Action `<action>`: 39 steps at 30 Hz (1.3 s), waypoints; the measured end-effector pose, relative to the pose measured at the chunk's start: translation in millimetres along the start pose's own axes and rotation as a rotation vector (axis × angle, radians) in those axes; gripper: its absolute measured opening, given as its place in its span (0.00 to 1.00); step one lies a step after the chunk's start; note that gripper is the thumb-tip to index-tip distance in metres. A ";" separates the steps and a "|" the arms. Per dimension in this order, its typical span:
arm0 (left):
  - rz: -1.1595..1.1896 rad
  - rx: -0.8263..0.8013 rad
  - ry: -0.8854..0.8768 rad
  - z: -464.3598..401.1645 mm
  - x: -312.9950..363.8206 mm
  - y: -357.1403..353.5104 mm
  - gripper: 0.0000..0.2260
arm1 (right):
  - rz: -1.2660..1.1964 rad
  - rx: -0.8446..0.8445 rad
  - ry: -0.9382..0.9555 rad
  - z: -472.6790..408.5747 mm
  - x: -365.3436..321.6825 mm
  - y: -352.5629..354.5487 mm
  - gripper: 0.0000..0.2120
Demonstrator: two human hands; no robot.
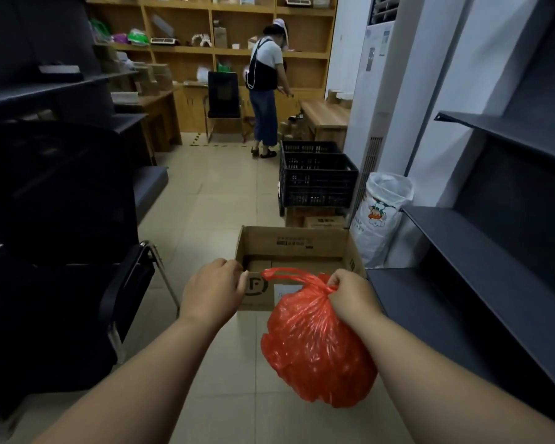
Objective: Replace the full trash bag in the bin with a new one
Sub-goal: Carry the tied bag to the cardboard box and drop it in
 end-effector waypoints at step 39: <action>-0.007 -0.147 0.018 -637.5 0.5 -110.1 0.14 | -0.166 -0.100 -0.251 -641.9 -10.0 75.4 0.06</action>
Point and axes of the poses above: each hand's wrist, its own z-axis away from the middle knuckle, its own y-axis out of the back of the hand, x = y × z, the point moved 8 cm from there along -z, towards the middle knuckle, and after that the axes turned 13 degrees about -x, right-handed, at the moved point
